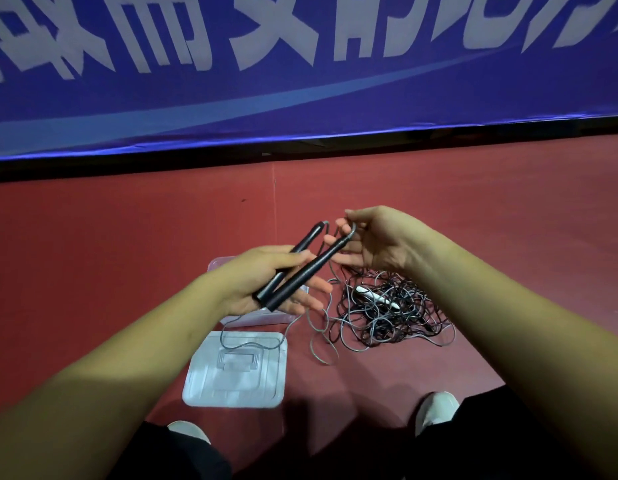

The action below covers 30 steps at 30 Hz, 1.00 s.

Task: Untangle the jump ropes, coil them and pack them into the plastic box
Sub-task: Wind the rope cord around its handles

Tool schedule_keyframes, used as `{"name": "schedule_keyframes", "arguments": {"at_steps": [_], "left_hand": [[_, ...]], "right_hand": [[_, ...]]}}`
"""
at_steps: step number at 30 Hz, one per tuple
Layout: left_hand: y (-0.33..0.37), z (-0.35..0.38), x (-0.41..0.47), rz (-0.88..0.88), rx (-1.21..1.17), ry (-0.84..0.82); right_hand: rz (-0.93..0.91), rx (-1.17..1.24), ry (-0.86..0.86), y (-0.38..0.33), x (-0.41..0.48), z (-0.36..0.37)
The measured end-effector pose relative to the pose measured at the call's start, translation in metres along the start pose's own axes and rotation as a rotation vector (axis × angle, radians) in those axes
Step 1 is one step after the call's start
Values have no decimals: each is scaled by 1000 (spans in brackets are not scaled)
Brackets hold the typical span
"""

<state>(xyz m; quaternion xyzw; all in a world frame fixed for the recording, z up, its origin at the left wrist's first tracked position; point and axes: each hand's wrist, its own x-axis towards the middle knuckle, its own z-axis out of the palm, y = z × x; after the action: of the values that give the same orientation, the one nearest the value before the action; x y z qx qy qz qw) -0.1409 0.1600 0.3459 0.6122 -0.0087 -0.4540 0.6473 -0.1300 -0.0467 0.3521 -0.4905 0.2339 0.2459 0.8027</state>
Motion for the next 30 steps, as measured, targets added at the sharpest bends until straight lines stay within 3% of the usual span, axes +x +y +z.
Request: {"name": "schedule_keyframes", "arguments": {"at_steps": [4,9,12,15,17,23,27,30], "left_hand": [[-2,2,0,42,-11,-35],[0,-8,6,100,-32,-122],[1,-8,6,120,-68,-220],[4,-6,4,146,-123,-301],[4,-3,3,162,-150,-299],[2,11,6,191,-198,-168],[-1,14,3,100,-115,-179],[-3,17,6,105,-207,-205]], "right_hand": [[-91,-142,77,4,-1,-1],[-321,-591,261,6,-3,-10],[-569,-809,156,2,-8,-10],[-596,-642,-71,0,-11,-6],[-613,-552,-106,-1,-14,-2],[-695,-624,52,-15,-14,-14],[-750,-657,119,-18,-14,-14],[-775,-681,152,-19,-13,-16]]}}
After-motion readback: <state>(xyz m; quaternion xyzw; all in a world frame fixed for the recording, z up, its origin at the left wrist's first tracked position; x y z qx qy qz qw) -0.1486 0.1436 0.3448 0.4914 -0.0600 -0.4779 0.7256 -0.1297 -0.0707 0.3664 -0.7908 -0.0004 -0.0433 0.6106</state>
